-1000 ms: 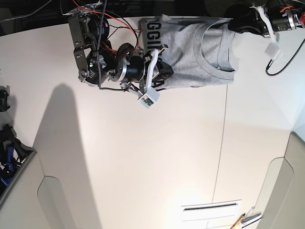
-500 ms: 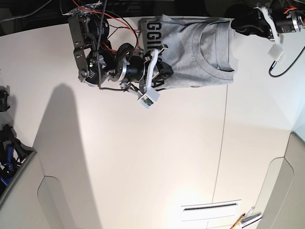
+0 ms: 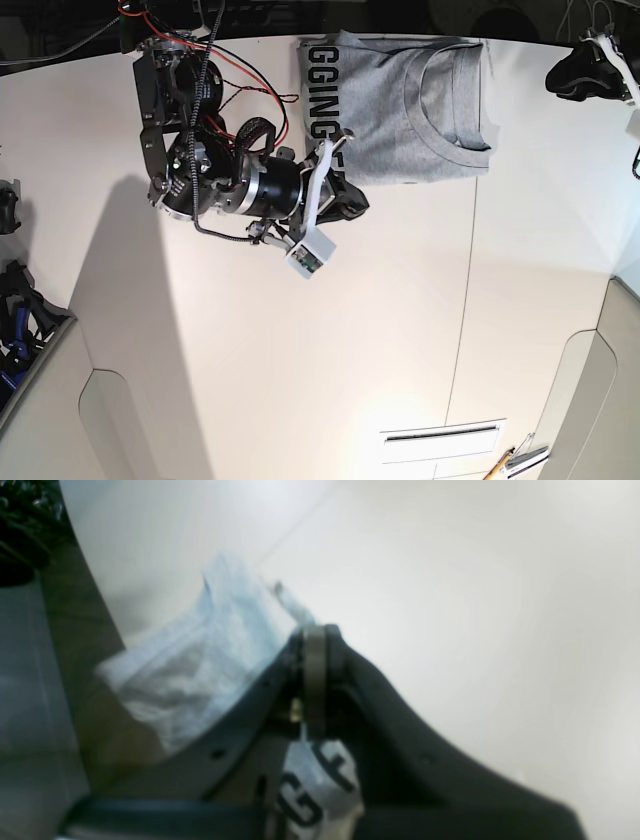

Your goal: Fold the T-shirt properly

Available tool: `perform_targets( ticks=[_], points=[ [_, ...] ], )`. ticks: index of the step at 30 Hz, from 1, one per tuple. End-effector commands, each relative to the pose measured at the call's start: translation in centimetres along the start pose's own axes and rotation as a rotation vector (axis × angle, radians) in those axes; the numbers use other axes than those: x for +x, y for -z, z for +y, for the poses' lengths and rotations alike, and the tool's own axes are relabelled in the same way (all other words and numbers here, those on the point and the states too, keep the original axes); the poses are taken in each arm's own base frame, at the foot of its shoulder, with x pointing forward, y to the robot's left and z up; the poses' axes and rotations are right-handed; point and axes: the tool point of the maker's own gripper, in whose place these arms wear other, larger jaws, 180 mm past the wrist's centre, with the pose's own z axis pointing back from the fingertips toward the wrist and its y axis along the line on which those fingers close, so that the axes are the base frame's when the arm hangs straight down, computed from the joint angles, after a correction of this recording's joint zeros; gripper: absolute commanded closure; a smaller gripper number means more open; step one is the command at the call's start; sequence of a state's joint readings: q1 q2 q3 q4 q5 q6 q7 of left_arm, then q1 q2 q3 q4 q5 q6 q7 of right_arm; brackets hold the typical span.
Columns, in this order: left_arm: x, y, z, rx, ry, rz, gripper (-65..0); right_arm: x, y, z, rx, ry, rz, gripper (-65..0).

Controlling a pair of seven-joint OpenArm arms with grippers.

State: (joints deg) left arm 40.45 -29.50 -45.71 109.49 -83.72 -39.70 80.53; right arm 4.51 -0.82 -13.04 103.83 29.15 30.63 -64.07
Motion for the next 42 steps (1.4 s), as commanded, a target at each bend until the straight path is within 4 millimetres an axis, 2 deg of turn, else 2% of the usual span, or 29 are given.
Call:
perform_targets(
  ticks=[1, 3, 6, 14, 20, 24, 30, 37, 42],
  points=[
    [1.0, -0.4, -0.3, -0.009, 0.022, -0.034, -21.1, 2.4, -0.4, 0.7, 0.027, -0.024, -0.077, 0.0],
    [1.1, -0.4, -0.4, -0.009, 0.022, -0.040, -21.1, 3.1, -0.3, 2.0, 0.084, -0.034, -0.109, 0.0],
    [1.1, -0.4, -0.4, -0.009, 0.022, -0.044, -21.1, 3.1, 0.1, 4.3, 0.170, -0.042, -0.107, 0.0],
    [1.3, -0.4, -0.4, -0.009, 0.022, -0.051, -21.1, 0.7, 2.3, 10.4, 0.306, -0.180, 0.030, 0.0],
    [1.3, -0.4, -0.4, -0.009, 0.022, -0.051, -21.1, -1.4, 3.5, 12.1, 0.303, -0.288, 0.124, 0.0],
    [1.3, -0.4, -0.4, -0.009, 0.022, -0.051, -21.1, -3.0, 4.3, 12.1, 0.315, -0.272, 0.177, 0.0],
    [1.3, -0.4, -0.4, -0.009, 0.022, -0.052, -21.1, -6.6, 6.0, 10.5, 0.295, -0.217, 0.295, 0.0],
    [1.8, -0.2, -0.4, -0.013, 0.025, -0.074, -21.1, -11.9, 8.2, 9.4, 0.317, -0.079, 0.412, 0.0],
    [2.5, 0.2, -0.7, -0.024, 0.016, -0.115, -21.1, -15.8, 9.1, 7.0, 0.222, -0.088, 0.511, 0.0]
  ],
)
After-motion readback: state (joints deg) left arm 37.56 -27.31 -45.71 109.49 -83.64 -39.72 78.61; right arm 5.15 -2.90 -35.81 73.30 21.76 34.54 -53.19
